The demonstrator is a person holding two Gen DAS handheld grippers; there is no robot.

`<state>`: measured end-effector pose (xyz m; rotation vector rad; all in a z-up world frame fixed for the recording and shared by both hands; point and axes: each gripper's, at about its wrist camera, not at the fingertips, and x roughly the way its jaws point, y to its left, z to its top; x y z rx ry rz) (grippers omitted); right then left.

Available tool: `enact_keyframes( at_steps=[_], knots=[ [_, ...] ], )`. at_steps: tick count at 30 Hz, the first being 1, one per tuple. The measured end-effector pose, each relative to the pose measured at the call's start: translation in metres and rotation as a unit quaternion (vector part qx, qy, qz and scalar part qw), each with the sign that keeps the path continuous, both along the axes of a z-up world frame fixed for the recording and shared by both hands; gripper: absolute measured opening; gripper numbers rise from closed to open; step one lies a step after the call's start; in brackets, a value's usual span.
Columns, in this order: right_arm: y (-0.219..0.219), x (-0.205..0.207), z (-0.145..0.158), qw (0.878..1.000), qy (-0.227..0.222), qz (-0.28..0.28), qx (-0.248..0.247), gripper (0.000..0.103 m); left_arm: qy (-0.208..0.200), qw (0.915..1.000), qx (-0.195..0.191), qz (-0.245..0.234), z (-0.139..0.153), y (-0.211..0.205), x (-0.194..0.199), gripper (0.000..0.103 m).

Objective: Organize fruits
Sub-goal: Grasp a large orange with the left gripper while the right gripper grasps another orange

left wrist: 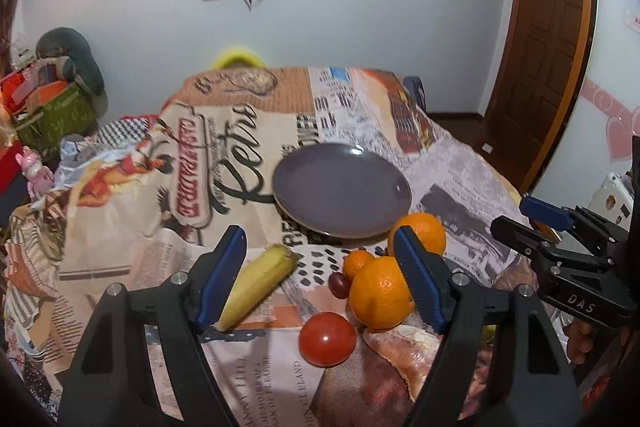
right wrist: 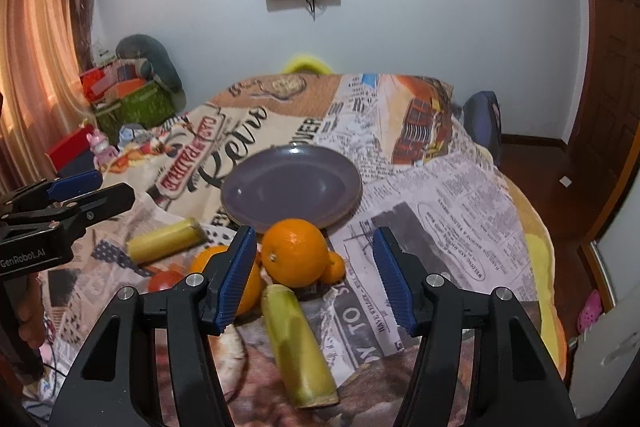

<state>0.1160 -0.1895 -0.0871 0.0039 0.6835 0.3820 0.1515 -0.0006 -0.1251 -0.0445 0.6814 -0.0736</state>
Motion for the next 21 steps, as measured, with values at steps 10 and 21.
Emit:
enact_keyframes(
  at_steps=[10, 21],
  knots=[
    [-0.004, 0.024, -0.026, 0.999, 0.045, 0.009, -0.004, 0.057, 0.067, 0.9971, -0.008, -0.035, -0.040, -0.027, 0.033, 0.076],
    [-0.010, 0.033, -0.039, 0.998, 0.068, 0.011, 0.004, 0.064, 0.111, 0.9921, -0.018, -0.055, -0.069, -0.045, 0.048, 0.076]
  ],
)
